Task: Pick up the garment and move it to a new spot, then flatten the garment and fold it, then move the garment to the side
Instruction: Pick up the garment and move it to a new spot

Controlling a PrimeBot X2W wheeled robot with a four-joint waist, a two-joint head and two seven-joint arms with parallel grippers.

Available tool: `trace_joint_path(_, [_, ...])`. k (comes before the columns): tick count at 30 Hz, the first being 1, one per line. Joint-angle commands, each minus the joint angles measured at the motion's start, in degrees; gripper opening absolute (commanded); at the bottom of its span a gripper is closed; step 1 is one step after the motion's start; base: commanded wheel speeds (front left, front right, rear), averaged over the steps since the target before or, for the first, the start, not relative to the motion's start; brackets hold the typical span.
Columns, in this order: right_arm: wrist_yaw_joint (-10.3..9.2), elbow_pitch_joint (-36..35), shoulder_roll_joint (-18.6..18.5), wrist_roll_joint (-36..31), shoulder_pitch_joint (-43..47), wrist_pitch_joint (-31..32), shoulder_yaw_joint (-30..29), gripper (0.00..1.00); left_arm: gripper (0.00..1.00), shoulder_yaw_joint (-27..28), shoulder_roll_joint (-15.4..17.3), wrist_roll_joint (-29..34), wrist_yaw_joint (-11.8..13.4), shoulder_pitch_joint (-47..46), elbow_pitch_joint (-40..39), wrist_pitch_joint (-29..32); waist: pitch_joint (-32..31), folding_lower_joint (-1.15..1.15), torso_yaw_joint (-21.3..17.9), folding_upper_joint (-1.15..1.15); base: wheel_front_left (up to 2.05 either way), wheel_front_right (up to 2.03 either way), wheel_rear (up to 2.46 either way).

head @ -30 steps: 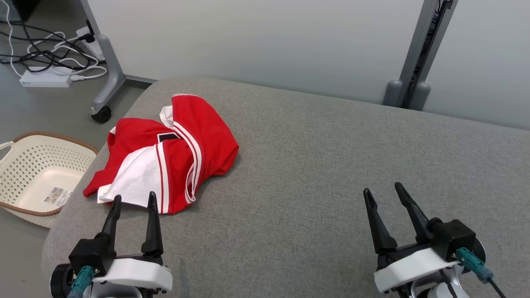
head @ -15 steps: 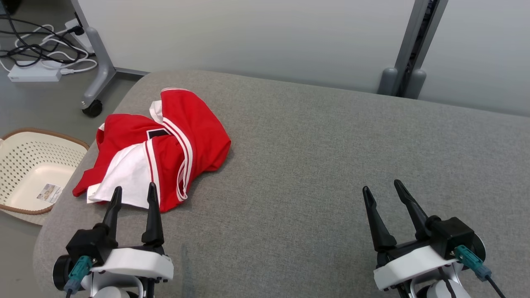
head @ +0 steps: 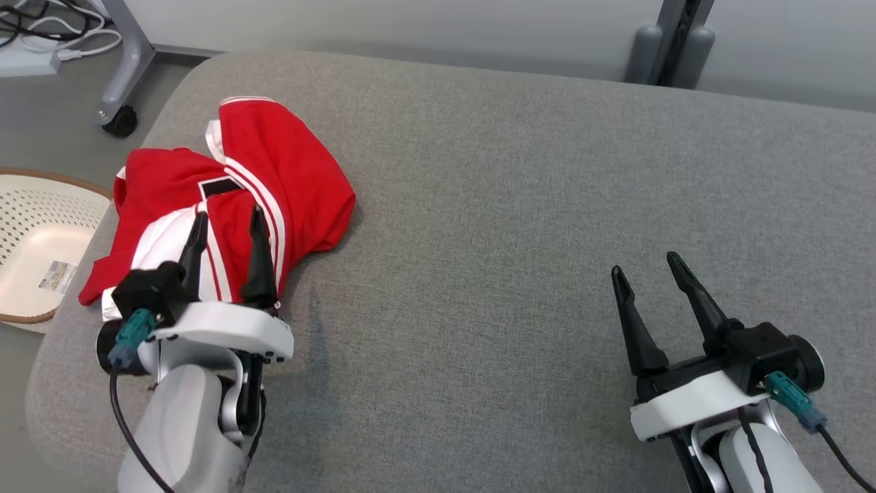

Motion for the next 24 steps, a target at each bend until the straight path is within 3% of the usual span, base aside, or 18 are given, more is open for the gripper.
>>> trace_joint_path(1, [0.11, -0.1, -0.7, -0.4, -0.8, -0.1, -0.1, 1.0, 1.0, 0.1, 0.2, 0.2, 0.3, -1.5, 0.9, -0.2, 1.9, 0.0, -0.4, 0.0, 0.0, 0.0, 0.0])
trace_joint_path(8, [0.11, -1.2, -2.0, -0.3, -3.9, -0.1, -0.8, 1.0, 1.0, -1.8, 0.2, -1.6, 3.3, -16.2, 20.8, 0.7, 8.4, 0.0, -1.8, 0.0, 0.0, 0.0, 0.0])
trace_joint_path(14, [0.11, -1.4, -2.2, -0.6, -5.2, -0.1, -1.0, 1.0, 1.0, -2.4, 0.3, -1.4, 5.6, -22.2, 30.5, 3.7, 10.7, 0.0, -2.2, 0.0, 0.0, 0.0, 0.0])
trace_joint_path(21, [0.11, -1.3, -1.6, -0.3, -6.1, -0.1, -1.0, 1.0, 1.0, -3.6, 0.3, -2.0, 4.7, -24.2, 37.7, 6.3, 11.0, 0.0, -2.4, 0.0, 0.0, 0.0, 0.0])
trace_joint_path(22, [0.11, -1.2, -1.5, -0.3, -6.1, -0.1, -0.9, 1.0, 0.72, -3.8, 0.2, -2.1, 4.4, -24.4, 38.3, 6.5, 10.9, 0.0, -2.5, 0.0, 0.0, 0.0, 0.0])
trace_joint_path(23, [0.11, -1.2, -1.4, -0.2, -6.2, -0.1, -0.9, 1.0, 0.25, -3.8, 0.3, -2.3, 4.1, -24.6, 38.8, 6.1, 10.8, 0.0, -2.5, 0.0, 0.0, 0.0, 0.0])
trace_joint_path(24, [0.11, -1.2, -1.3, -0.1, -6.2, -0.1, -0.9, 1.0, 0.0, -4.0, 0.2, -2.3, 4.0, -24.6, 39.2, 5.7, 10.7, 0.0, -2.5, 0.0, 0.0, 0.0, 0.0])
